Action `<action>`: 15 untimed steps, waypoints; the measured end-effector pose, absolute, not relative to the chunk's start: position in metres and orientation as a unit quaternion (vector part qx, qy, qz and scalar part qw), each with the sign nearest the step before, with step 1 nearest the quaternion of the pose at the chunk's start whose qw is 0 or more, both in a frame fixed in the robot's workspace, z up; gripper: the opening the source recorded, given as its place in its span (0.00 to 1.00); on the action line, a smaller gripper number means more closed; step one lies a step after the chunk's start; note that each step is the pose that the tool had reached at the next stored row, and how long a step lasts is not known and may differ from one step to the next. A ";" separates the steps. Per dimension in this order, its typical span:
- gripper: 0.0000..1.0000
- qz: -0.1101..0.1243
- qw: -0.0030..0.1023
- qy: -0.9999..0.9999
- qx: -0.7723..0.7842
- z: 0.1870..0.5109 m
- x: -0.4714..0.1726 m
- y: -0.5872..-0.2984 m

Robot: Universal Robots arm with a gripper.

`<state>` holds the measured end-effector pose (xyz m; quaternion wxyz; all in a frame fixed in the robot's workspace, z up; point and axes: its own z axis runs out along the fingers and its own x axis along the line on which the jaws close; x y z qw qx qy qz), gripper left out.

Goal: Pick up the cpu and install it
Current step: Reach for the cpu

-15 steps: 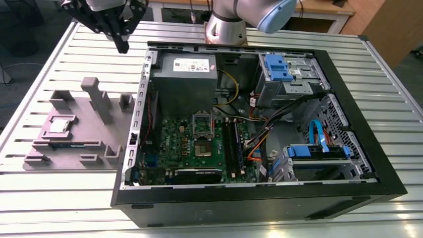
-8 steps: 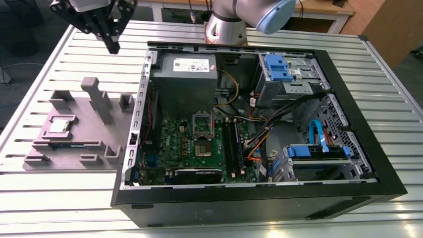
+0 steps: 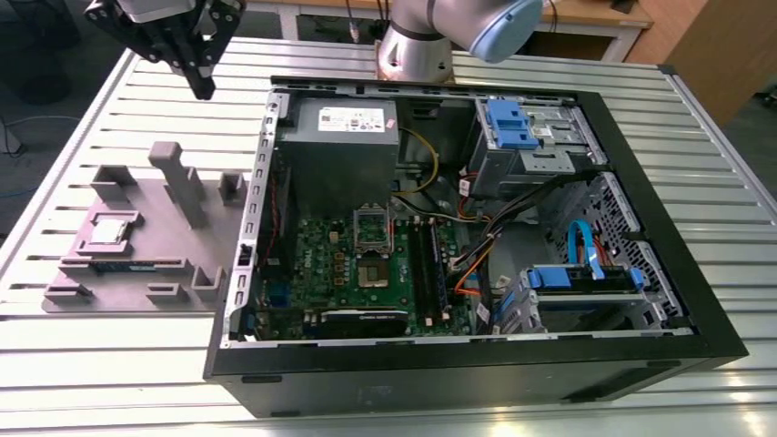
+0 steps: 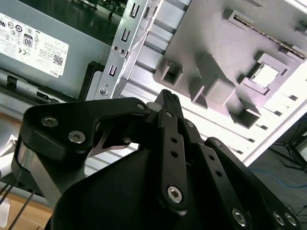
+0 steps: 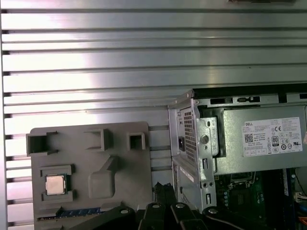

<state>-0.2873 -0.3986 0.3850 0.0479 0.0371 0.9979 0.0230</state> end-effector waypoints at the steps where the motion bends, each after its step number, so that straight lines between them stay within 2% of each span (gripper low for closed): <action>1: 0.11 0.023 0.048 0.998 0.037 0.385 -0.287 -0.399; 3: 0.11 0.024 0.039 0.998 0.037 0.385 -0.287 -0.399; 9: 0.11 0.026 -0.007 0.999 0.039 0.384 -0.287 -0.399; 15: 0.11 0.026 -0.009 0.999 0.039 0.383 -0.287 -0.399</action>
